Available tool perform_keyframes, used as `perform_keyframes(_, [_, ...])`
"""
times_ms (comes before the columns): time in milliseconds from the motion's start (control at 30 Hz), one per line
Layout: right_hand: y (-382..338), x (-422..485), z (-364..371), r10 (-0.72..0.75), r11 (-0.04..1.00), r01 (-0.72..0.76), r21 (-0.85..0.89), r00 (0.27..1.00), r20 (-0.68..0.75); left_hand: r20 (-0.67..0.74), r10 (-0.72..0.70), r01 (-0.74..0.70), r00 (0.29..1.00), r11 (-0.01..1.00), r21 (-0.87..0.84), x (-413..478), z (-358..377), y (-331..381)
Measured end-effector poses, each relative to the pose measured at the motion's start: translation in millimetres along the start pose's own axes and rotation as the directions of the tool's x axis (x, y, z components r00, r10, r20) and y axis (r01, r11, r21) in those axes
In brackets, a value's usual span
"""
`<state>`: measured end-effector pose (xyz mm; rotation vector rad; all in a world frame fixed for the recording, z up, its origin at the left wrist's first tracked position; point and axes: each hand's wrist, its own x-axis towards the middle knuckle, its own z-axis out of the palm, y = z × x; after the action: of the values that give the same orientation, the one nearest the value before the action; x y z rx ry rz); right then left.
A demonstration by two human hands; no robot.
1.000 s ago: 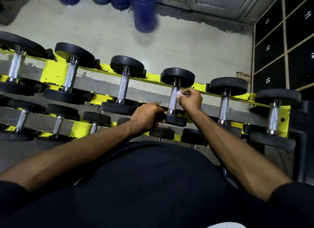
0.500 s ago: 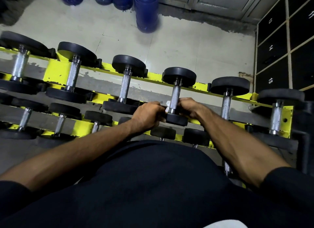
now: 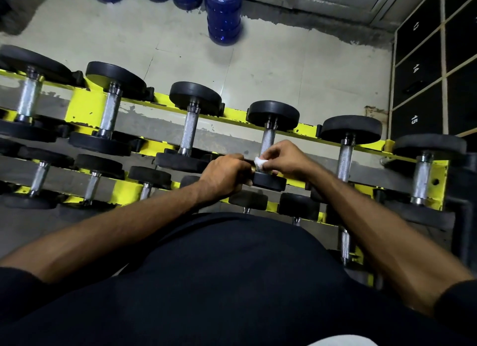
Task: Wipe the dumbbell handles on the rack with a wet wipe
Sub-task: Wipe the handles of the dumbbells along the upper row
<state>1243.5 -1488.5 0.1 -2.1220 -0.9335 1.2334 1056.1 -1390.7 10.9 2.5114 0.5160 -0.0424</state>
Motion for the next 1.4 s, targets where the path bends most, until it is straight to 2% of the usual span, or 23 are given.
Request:
perform_keyframes(67, [-10.5,10.7,7.0,-0.080,0.972,0.067,-0.225,0.995,-0.052,-0.010,-0.005,0.005,1.000,1.000,-0.002,0.2,0.8,0.0])
perform_keyframes(133, [-22.7,19.6,10.9,-0.177,0.878,0.124,-0.462,0.982,-0.072,-0.005,-0.023,0.023,1.000,1.000,-0.010,0.5,1.0,-0.1])
perform_keyframes(200, [-33.7,24.0,11.1,-0.235,0.804,0.171,-0.570,0.971,-0.040,-0.002,-0.046,0.045,0.999,0.999,-0.020,0.6,1.4,0.2])
perform_keyframes(233, [-36.4,26.0,10.2,-0.235,0.803,0.178,-0.568,0.971,-0.029,0.003,-0.054,0.054,0.999,0.998,-0.023,0.6,1.7,0.8])
perform_keyframes(300, [-40.4,27.0,10.0,-0.177,0.908,0.148,-0.393,0.983,-0.040,0.008,-0.057,0.057,0.998,0.998,-0.025,0.7,1.9,1.2])
perform_keyframes(333, [-42.7,26.8,10.6,-0.107,0.975,0.094,-0.201,0.993,-0.058,0.008,-0.055,0.055,0.998,0.998,-0.026,0.8,2.0,0.7])
perform_keyframes(367, [-44.8,25.8,11.0,-0.007,1.000,0.008,0.015,0.997,-0.083,0.006,-0.051,0.051,0.999,0.998,-0.026,0.8,2.0,0.4])
perform_keyframes(433, [-48.5,19.1,11.1,0.231,0.912,-0.189,0.364,0.970,-0.073,0.005,-0.044,0.045,0.999,0.999,-0.022,0.8,1.3,0.3])
perform_keyframes(500, [-44.5,11.8,9.7,0.345,0.844,-0.285,0.455,0.937,-0.051,0.006,-0.039,0.040,0.999,0.999,-0.020,0.6,0.7,0.2])
perform_keyframes(533, [-40.2,9.1,10.6,0.330,0.870,-0.275,0.410,0.942,-0.067,0.005,-0.035,0.036,0.999,0.999,-0.020,0.4,0.6,0.3])
perform_keyframes(567, [-34.1,7.9,12.2,0.260,0.931,-0.220,0.292,0.959,-0.109,0.003,-0.031,0.031,1.000,0.999,-0.023,-0.1,0.7,0.4])
perform_keyframes(600, [-28.9,6.4,14.0,0.146,0.985,-0.129,0.113,0.978,-0.149,0.001,-0.029,0.029,1.000,0.999,-0.025,-0.3,0.7,0.3])
perform_keyframes(633, [-23.6,6.9,16.7,0.014,0.994,-0.031,-0.101,0.986,-0.169,-0.001,-0.026,0.026,1.000,0.999,-0.026,-0.4,0.9,0.5])
perform_keyframes(667, [-20.7,6.7,20.5,-0.105,0.955,0.054,-0.292,0.981,-0.163,-0.002,-0.024,0.024,1.000,0.999,-0.026,-0.6,0.9,0.6])
perform_keyframes(733, [-21.3,6.1,26.1,-0.236,0.856,0.148,-0.495,0.964,-0.119,-0.008,-0.020,0.020,1.000,1.000,-0.023,-0.8,1.2,1.2])
perform_keyframes(867, [-25.3,9.2,17.8,-0.302,0.772,0.221,-0.595,0.953,-0.038,-0.002,-0.025,0.024,1.000,0.999,-0.029,-1.9,0.6,2.0])
perform_keyframes(967, [-28.8,11.7,7.9,-0.352,0.683,0.339,-0.647,0.929,0.114,0.010,-0.017,0.017,1.000,1.000,-0.020,-1.5,-1.0,2.2])
perform_keyframes(1033, [-30.4,12.8,4.7,-0.356,0.570,0.417,-0.708,0.902,0.245,0.006,-0.020,0.020,1.000,1.000,-0.010,-0.8,-2.0,3.0])
perform_keyframes(1100, [-32.0,11.3,2.8,-0.295,0.469,0.458,-0.755,0.887,0.355,0.012,-0.028,0.028,1.000,1.000,-0.005,-0.4,-2.8,3.8])
perform_keyframes(1133, [-31.7,11.2,1.4,-0.257,0.464,0.460,-0.757,0.888,0.381,0.015,-0.028,0.028,1.000,1.000,-0.003,-0.6,-3.2,4.4])
perform_keyframes(1200, [-33.3,9.3,-2.1,-0.170,0.456,0.444,-0.772,0.894,0.414,0.009,-0.028,0.028,1.000,1.000,0.003,-0.9,-3.7,5.0])
perform_keyframes(1333, [-49.7,11.1,-1.7,-0.089,0.291,0.452,-0.843,0.890,0.447,0.013,-0.028,0.028,1.000,0.999,0.018,-0.4,-3.4,5.0])
perform_keyframes(1400, [-63.4,16.9,6.0,-0.026,0.268,0.430,-0.862,0.898,0.440,0.016,-0.024,0.024,1.000,0.999,0.029,-0.4,-3.7,4.9])
